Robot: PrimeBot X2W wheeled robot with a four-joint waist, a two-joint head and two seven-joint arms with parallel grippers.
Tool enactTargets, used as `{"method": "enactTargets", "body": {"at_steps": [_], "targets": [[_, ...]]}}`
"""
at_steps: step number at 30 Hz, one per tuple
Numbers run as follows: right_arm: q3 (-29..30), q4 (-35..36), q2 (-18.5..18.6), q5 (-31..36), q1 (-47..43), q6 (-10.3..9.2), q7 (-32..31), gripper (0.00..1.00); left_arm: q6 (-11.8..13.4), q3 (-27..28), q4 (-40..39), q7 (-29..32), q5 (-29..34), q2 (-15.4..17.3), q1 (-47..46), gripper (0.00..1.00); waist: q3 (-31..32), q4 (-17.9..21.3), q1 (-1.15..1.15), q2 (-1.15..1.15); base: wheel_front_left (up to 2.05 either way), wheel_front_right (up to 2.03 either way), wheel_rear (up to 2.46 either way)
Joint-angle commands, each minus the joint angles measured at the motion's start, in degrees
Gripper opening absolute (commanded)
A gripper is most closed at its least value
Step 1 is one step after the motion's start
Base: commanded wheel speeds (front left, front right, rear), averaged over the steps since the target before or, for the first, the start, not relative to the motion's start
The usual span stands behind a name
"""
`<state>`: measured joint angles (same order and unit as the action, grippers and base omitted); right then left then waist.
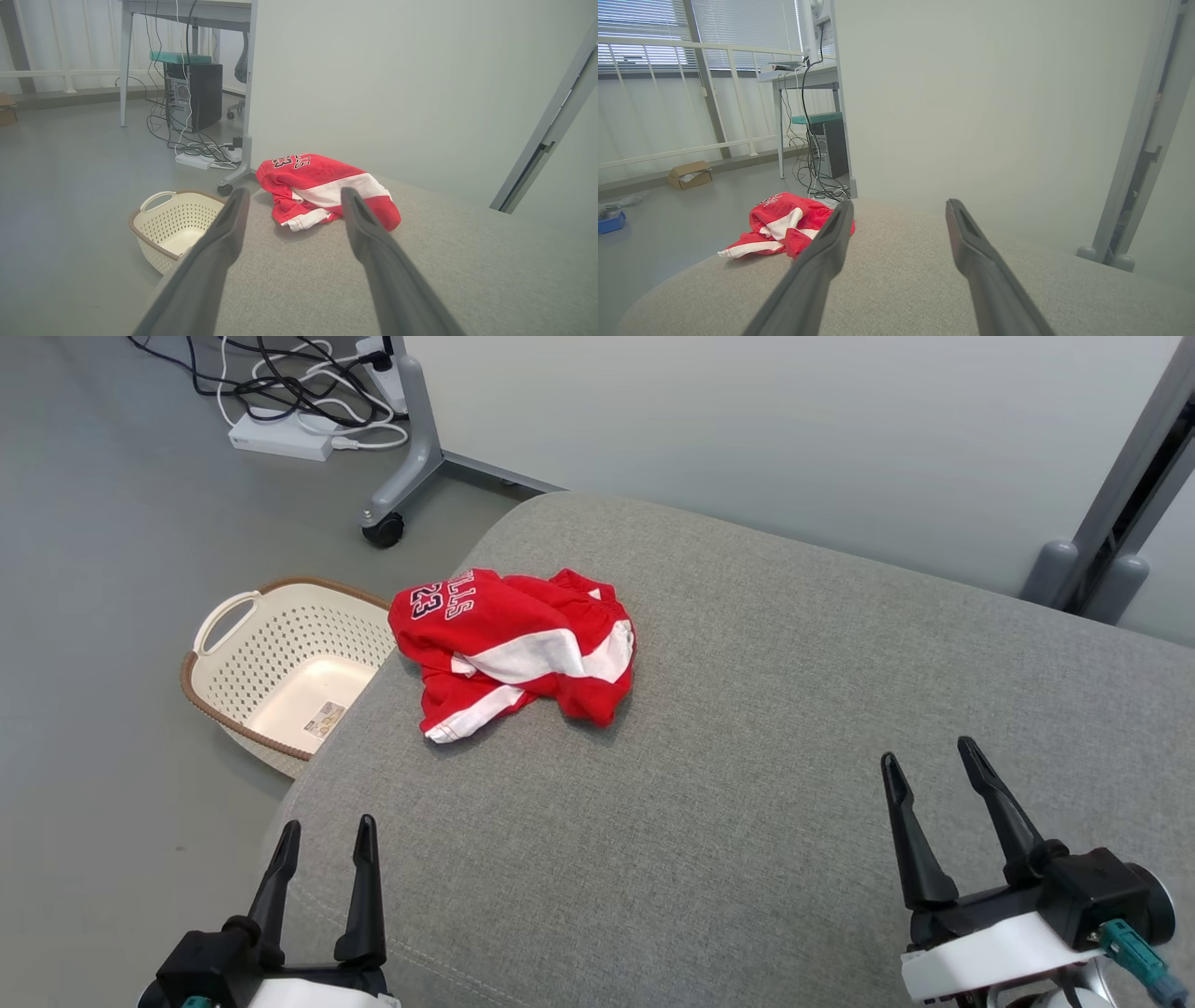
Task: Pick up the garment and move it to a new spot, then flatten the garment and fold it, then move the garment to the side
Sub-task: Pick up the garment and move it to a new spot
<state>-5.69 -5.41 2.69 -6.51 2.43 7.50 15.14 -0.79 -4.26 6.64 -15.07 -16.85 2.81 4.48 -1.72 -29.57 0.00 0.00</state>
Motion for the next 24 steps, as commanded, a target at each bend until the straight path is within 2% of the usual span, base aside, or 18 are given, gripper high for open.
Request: {"method": "enactTargets", "body": {"at_steps": [1,6,10,13,16,21,24], "targets": [[0.3,0.1,0.4,0.3,-0.7,-0.02,0.1,1.0,-0.2,0.3,-0.1,0.0,0.3,0.2,-0.4,1.0,0.1,0.1,0.0,0.0,0.0,0.0,0.0],[-0.1,-0.4,0.4,1.4,-0.9,-0.02,0.1,1.0,0.2,0.6,-0.4,0.0,-0.9,0.2,-0.7,1.0,-0.7,0.6,0.0,0.0,0.0,0.0,0.0],[-1.1,-0.3,0.6,2.8,1.2,-0.02,0.1,1.0,0.2,1.6,0.9,0.0,-2.2,0.2,-3.0,1.0,-4.1,2.0,0.0,0.0,0.0,0.0,0.0],[-2.2,-0.4,1.1,3.5,2.4,-0.02,0.1,1.0,-1.0,2.5,3.1,0.0,-3.6,0.2,-5.3,1.0,-6.9,3.6,0.0,0.0,0.0,0.0,0.0],[-3.2,0.1,1.7,4.1,3.9,-0.02,0.1,1.0,-3.3,3.5,6.2,0.0,-1.7,0.4,-10.1,1.0,-10.2,5.4,0.0,0.0,0.0,0.0,0.0],[-4.1,1.9,2.9,5.1,6.4,-0.02,0.1,1.0,-5.8,2.8,14.0,0.2,-0.5,4.6,-21.4,1.0,-15.7,7.7,0.0,0.0,0.0,0.0,0.0],[-5.4,3.0,4.0,5.0,8.1,-0.02,0.1,1.0,-6.7,-1.4,18.0,5.3,-1.7,8.5,-29.6,1.0,-18.3,8.9,0.0,0.0,0.0,0.0,0.0]]}}
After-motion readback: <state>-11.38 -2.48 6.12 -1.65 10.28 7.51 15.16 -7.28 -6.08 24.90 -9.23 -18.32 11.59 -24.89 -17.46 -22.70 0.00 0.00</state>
